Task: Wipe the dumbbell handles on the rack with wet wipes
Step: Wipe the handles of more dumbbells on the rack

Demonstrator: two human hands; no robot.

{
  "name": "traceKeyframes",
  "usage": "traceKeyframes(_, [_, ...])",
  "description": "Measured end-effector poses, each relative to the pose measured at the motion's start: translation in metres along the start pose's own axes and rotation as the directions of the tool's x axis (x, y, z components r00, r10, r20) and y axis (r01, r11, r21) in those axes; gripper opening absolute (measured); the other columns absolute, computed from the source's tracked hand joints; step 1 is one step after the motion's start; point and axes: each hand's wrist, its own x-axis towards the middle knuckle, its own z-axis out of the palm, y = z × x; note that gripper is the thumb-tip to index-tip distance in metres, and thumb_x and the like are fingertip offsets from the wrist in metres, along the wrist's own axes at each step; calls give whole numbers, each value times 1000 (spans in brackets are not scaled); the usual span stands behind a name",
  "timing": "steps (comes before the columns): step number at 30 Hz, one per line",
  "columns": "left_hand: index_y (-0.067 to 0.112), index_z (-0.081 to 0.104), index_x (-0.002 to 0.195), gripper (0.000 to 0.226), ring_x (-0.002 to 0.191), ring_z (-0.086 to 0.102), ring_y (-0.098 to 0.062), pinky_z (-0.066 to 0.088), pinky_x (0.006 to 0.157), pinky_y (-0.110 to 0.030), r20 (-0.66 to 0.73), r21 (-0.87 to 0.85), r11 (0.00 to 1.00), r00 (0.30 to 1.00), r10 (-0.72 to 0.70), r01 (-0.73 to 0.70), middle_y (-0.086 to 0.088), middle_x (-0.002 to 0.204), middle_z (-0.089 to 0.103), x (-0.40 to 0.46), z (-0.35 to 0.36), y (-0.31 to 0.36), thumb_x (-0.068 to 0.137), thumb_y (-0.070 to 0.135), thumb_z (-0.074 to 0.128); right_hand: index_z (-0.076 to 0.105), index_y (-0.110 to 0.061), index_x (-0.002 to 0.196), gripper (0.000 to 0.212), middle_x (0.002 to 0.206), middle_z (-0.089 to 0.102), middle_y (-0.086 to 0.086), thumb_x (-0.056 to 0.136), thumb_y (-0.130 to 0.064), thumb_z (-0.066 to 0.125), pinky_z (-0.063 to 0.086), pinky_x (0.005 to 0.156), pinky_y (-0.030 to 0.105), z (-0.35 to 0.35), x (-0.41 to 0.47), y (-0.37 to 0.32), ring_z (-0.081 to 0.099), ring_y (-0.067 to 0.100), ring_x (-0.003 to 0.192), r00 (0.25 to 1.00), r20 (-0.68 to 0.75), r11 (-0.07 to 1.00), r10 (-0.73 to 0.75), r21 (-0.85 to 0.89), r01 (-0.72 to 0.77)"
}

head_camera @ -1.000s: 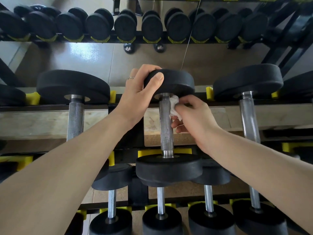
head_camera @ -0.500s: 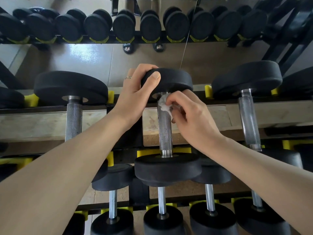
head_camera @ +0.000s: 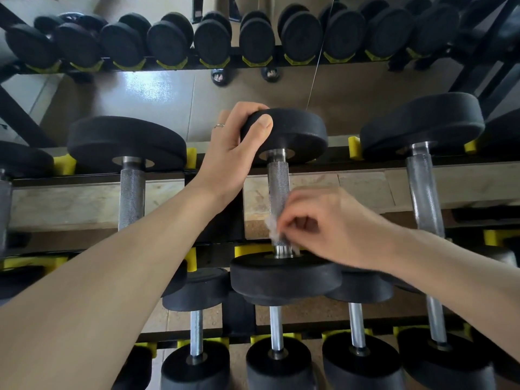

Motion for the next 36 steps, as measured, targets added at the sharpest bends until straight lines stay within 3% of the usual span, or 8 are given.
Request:
traceKeyframes(2, [40,57,107,11,114,47,-6,38,93,-9,-8,-11,1000,1000,-5,5,5,117,51,0,0,0,104,35,49,75,-21,99,14,98,63,-13,90,-25,65,55,82,25,-2,-2,-2,63,0,88,996,71,998,-49,-21,51])
traceKeyframes(7, [38,58,107,10,115,47,-8,41,96,-16,-16,-7,1000,1000,25,-25,3,119,52,0,1,-2,103,35,48,76,-16,98,10,97,63,-10,90,-18,70,56,81,26,-11,21,2,63,3,85,983,-179,999,-47,-14,45])
traceKeyframes(12, [42,57,104,11,112,48,-4,40,93,-11,-12,-22,1000,1000,14,-14,4,118,52,0,1,-2,103,34,49,75,-20,99,15,99,60,-12,91,-28,64,55,81,27,-3,0,-3,61,1,87,987,127,992,-100,-67,109])
traceKeyframes(17, [47,57,102,11,118,48,-15,42,101,-28,-27,-32,999,999,24,-25,12,113,52,0,1,-3,95,48,49,76,-14,97,9,98,64,-7,90,-15,70,53,83,27,-8,30,2,63,4,87,977,-211,999,-41,-28,36])
traceKeyframes(22, [47,55,103,10,117,47,-10,39,95,-20,-19,2,1000,1000,16,-16,8,117,52,0,1,-3,99,42,48,74,-17,97,11,99,59,-11,92,-22,66,54,80,27,0,5,-3,59,3,85,994,45,993,-101,-54,103])
traceKeyframes(27, [53,54,100,12,117,47,-11,42,96,-24,-23,9,1000,1000,17,-17,13,114,50,0,1,-2,98,45,46,76,-13,93,8,94,64,-7,90,-10,70,50,81,22,-8,43,5,59,3,83,932,-356,996,-67,-83,40])
traceKeyframes(33, [51,53,101,14,118,46,-12,37,91,-17,-11,35,999,1000,-23,24,11,115,49,-1,2,0,103,40,45,73,-12,99,20,100,61,-5,93,-25,58,54,79,29,4,4,-1,63,8,85,985,-103,989,-141,-61,135])
traceKeyframes(36, [51,54,102,13,117,46,-12,39,95,-22,-27,50,999,999,-19,21,12,114,50,-1,1,0,101,43,44,75,-8,95,11,98,63,1,94,-14,65,54,76,30,-5,35,5,63,13,84,937,-310,983,-161,-136,124])
